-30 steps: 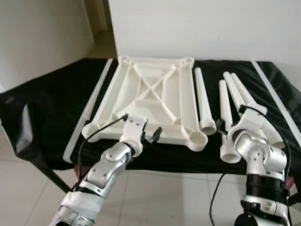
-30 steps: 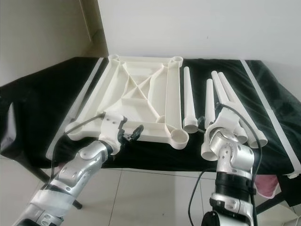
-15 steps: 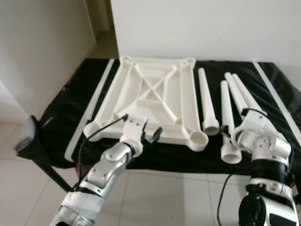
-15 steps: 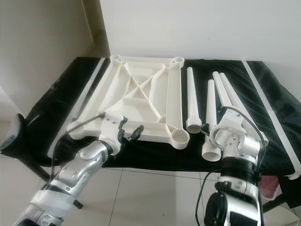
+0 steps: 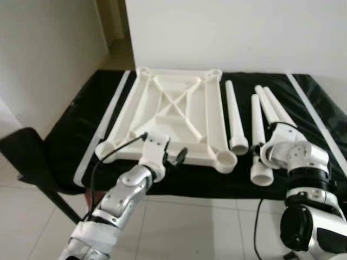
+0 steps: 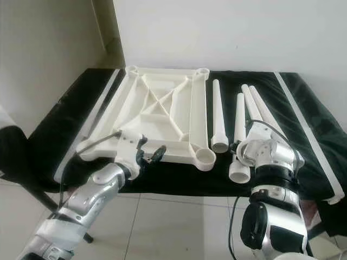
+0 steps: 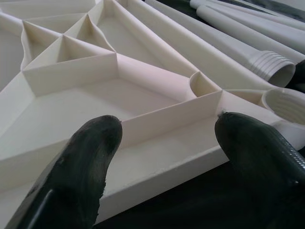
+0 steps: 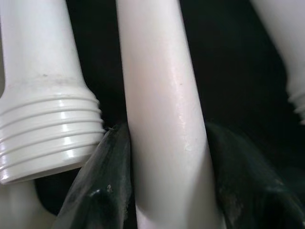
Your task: Building children table
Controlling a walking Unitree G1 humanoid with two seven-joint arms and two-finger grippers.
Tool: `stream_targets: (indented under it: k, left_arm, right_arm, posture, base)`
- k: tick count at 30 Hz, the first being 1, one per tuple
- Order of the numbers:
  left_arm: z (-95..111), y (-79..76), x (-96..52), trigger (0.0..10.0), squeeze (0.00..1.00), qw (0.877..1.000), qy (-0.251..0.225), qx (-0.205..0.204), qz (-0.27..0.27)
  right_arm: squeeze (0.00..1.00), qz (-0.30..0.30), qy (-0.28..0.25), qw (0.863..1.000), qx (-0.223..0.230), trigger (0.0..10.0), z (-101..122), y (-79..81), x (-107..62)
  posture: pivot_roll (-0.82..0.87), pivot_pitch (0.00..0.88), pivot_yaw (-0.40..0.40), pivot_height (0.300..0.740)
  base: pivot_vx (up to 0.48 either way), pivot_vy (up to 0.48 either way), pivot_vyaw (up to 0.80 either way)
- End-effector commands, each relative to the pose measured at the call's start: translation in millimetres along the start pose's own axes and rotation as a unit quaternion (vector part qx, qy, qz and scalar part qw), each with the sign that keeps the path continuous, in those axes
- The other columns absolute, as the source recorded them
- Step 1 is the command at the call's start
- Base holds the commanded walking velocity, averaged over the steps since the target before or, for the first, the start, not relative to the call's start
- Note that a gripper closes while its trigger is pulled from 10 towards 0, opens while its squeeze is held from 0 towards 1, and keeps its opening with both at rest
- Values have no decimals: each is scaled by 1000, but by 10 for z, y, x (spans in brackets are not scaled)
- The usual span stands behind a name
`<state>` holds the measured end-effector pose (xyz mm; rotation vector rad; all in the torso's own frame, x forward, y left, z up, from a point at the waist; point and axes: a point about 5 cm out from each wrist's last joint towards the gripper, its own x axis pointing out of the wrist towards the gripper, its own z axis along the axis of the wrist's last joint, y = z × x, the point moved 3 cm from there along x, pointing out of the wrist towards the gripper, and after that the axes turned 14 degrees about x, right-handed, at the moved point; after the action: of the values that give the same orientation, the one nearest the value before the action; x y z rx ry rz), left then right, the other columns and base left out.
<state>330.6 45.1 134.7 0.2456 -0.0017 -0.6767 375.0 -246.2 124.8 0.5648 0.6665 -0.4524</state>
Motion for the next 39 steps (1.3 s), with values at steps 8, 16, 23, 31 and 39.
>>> stream_targets:
  k: [8,16,23,31,39]
  left_arm:
    - [78,-88,-28,10000,0,996,-28,-21,-84]
    - [128,-67,-14,10000,0,995,-37,-55,-76]
    - [192,20,2,10000,0,994,-47,-63,-75]
    - [371,243,137,10000,0,994,-70,-50,-64]
    - [491,364,305,10000,0,995,-64,-18,-71]
  right_arm:
    - [0,-24,21,997,-73,0,-146,-96,76]
    - [0,156,-148,974,-73,10000,234,406,-273]
    - [0,234,-226,945,-38,10000,423,455,-583]
    - [0,267,-291,916,-67,10000,282,423,-711]
    - [0,349,-290,888,-73,10000,-4,557,-870]
  posture:
    - [-40,49,18,740]
    - [-43,53,16,740]
    - [-34,40,15,740]
    - [-28,31,7,740]
    - [-24,6,6,740]
  base:
    - [0,0,0]
    - [0,0,0]
    - [0,0,0]
    - [0,0,0]
    - [0,0,0]
